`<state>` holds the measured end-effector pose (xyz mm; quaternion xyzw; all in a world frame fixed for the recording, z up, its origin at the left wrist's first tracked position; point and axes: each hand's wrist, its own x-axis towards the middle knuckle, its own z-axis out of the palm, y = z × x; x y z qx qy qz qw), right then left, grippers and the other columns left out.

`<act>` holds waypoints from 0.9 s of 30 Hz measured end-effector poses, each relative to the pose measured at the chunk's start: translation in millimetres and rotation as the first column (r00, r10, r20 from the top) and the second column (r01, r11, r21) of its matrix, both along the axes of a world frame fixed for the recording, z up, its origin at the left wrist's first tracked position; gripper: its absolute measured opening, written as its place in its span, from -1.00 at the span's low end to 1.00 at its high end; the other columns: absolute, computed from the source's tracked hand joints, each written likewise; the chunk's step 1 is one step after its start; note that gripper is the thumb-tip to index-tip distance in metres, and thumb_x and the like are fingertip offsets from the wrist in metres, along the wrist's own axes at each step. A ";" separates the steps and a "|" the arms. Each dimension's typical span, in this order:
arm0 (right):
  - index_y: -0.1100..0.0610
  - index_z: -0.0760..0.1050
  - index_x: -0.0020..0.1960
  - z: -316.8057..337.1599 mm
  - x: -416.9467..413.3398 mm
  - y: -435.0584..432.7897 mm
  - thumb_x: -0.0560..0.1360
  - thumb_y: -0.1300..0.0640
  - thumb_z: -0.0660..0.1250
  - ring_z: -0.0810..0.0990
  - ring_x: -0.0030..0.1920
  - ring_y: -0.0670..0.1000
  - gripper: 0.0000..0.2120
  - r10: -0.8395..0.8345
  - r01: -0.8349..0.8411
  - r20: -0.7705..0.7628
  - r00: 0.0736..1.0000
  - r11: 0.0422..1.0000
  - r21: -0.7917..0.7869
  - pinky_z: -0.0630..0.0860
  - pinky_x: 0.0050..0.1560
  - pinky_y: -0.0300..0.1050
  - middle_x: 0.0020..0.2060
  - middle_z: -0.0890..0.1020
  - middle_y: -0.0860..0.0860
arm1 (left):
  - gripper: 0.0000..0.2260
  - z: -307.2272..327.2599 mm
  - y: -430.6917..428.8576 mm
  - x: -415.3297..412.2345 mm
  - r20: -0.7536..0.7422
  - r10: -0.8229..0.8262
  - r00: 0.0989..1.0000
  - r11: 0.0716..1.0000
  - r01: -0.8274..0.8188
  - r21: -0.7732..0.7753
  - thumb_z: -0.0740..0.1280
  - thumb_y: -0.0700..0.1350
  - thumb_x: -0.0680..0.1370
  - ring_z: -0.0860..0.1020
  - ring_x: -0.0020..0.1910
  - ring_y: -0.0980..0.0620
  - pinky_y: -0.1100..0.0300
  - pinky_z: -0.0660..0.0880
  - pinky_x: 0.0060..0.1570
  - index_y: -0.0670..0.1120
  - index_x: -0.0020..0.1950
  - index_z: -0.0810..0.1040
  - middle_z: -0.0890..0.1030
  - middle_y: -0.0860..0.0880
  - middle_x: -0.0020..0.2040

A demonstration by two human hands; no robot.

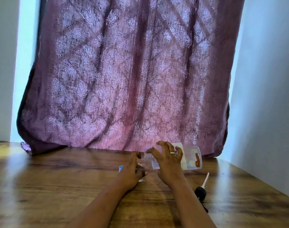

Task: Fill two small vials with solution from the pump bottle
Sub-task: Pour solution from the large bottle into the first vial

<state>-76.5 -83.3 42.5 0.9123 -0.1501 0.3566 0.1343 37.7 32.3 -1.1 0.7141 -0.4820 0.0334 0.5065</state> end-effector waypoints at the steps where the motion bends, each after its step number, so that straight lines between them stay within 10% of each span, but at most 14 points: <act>1: -0.31 0.19 0.28 0.0 0.1 0.0 0.23 0.34 0.31 0.03 0.45 0.06 -0.20 0.000 0.000 -0.001 1.000 1.000 -0.001 -0.10 0.27 0.09 0.40 0.16 -0.03 | -0.59 0.4 0.3 -0.5 0.005 -0.002 1.000 1.000 0.002 0.001 0.41 -0.10 0.46 0.57 -0.17 0.24 0.32 0.48 -0.20 0.15 0.08 0.21 0.57 0.15 -0.11; 27: -0.29 0.20 0.28 -0.8 1.6 -0.2 0.21 0.36 0.30 0.07 0.44 0.06 -0.18 -0.025 0.025 0.006 1.000 1.000 -0.017 -0.07 0.26 0.10 0.38 0.18 -0.03 | -0.55 -2.1 -1.4 3.7 0.013 0.003 1.000 1.000 -0.003 0.015 0.43 -0.08 0.45 0.58 -0.12 0.23 0.33 0.47 -0.17 0.24 0.05 0.18 0.58 0.16 -0.07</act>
